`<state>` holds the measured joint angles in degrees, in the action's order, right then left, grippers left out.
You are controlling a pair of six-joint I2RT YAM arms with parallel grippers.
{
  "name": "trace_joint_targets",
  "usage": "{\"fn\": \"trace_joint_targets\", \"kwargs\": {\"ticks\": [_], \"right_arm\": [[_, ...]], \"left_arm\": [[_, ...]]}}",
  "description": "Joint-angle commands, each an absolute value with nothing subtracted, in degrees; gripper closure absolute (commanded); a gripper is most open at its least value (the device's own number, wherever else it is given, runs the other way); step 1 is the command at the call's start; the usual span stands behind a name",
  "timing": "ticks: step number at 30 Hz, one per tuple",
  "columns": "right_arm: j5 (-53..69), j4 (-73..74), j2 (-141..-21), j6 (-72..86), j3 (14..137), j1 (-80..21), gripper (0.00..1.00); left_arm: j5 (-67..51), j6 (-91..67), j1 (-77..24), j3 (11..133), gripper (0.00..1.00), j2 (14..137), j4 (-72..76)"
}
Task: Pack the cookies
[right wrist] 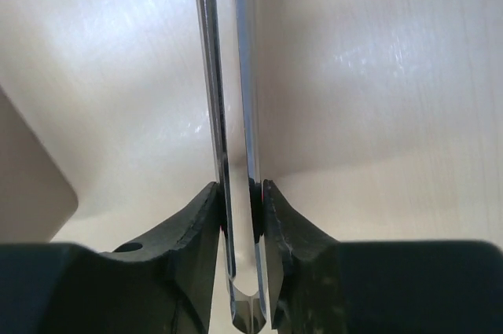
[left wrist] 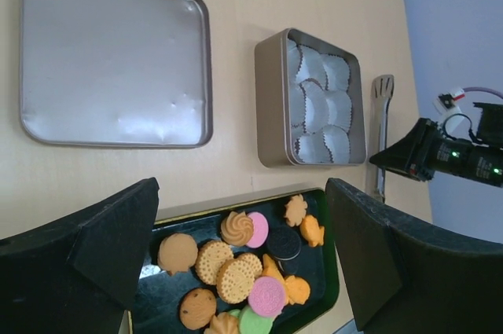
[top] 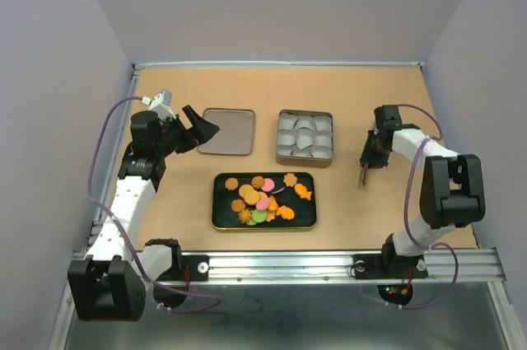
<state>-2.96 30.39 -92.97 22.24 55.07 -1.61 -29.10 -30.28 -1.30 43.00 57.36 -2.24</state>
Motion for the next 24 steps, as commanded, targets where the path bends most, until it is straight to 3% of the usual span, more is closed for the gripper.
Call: {"fn": "trace_joint_targets", "kwargs": {"ticks": [1, 6, 12, 15, 19, 24], "right_arm": [[-3.7, 36.4, -87.4, 23.0, 61.9, -2.5, 0.76], [-3.9, 44.0, -85.4, 23.8, 73.2, -5.5, 0.78], [11.7, 52.9, -85.6, 24.3, 86.8, -12.0, 0.76], [15.1, 56.6, -85.9, 25.0, 94.3, -21.0, 0.74], [18.0, 60.6, -86.0, 27.8, 100.2, -30.8, 0.71], [19.7, 65.7, -88.1, 29.2, 104.8, -39.2, 0.71]], "left_arm": [[-22.7, -27.2, -2.5, 50.1, 0.01, 59.1, -6.8], [-14.1, -22.5, -6.8, 58.0, 0.01, 64.3, -14.8], [-12.1, -16.4, -12.1, 69.0, 0.01, 68.3, -20.5], [-8.2, -25.7, -10.2, 66.5, 0.01, 63.8, -16.0], [-14.7, -30.5, -9.6, 57.6, 0.01, 62.1, -8.5], [-11.0, -28.8, -9.7, 58.9, 0.01, 62.7, -14.6]]}}
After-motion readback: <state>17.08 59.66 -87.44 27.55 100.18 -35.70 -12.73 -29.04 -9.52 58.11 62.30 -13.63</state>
